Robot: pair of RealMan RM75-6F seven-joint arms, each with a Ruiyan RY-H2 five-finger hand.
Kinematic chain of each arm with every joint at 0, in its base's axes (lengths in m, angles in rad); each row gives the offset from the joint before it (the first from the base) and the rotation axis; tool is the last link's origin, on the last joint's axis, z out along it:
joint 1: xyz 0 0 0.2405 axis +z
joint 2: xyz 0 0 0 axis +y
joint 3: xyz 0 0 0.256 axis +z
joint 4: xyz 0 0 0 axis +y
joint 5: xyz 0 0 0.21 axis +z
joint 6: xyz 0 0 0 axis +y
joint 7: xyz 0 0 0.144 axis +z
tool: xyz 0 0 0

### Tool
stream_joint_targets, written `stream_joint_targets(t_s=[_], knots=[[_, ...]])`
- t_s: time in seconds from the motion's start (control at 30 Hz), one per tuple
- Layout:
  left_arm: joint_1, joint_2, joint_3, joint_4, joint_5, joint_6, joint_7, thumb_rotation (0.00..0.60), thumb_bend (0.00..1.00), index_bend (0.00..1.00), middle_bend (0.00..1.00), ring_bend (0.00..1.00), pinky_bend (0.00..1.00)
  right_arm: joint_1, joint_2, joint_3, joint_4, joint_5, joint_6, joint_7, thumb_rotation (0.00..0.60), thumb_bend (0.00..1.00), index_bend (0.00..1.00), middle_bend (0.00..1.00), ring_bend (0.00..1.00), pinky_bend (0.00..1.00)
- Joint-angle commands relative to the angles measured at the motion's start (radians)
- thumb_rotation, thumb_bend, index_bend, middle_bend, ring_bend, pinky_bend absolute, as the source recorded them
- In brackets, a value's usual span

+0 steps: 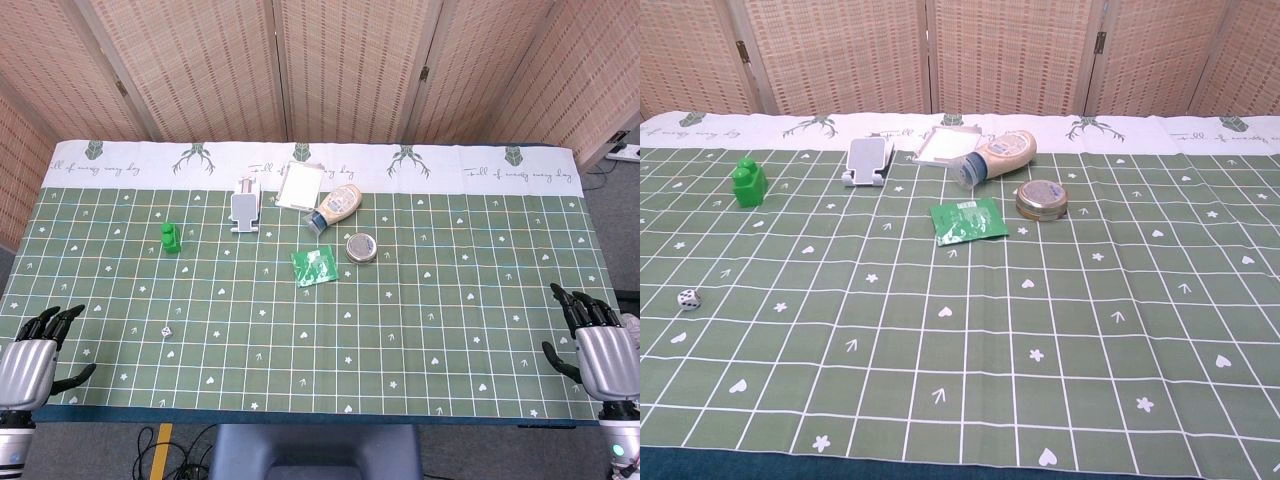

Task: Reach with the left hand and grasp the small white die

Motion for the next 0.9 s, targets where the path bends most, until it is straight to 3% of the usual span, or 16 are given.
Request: stream_joint_targets(t_s=[0.03, 0.67, 0.9], knots=[[-0.001, -0.005, 0.0, 0.007, 0.006, 0.004, -0.005, 0.6, 0.2, 0.18, 0.26, 0.15, 0.23, 0.0, 0.001, 0.0, -0.001, 0.0, 0.0, 0.0, 0.6, 0.23, 0.1, 0.24, 0.16, 0.21], [-0.059, 0.011, -0.017, 0.022, 0.084, -0.012, -0.047, 0.6, 0.2, 0.22, 0.26, 0.16, 0.23, -0.006, 0.033, 0.005, -0.026, -0.021, 0.026, -0.006, 0.6, 0.23, 0.1, 0.24, 0.16, 0.21], [-0.136, -0.004, -0.017, 0.06, 0.152, -0.08, -0.04, 0.6, 0.23, 0.26, 0.33, 0.3, 0.24, -0.007, 0.046, 0.009, -0.038, -0.026, 0.035, -0.01, 0.6, 0.23, 0.1, 0.24, 0.16, 0.21]])
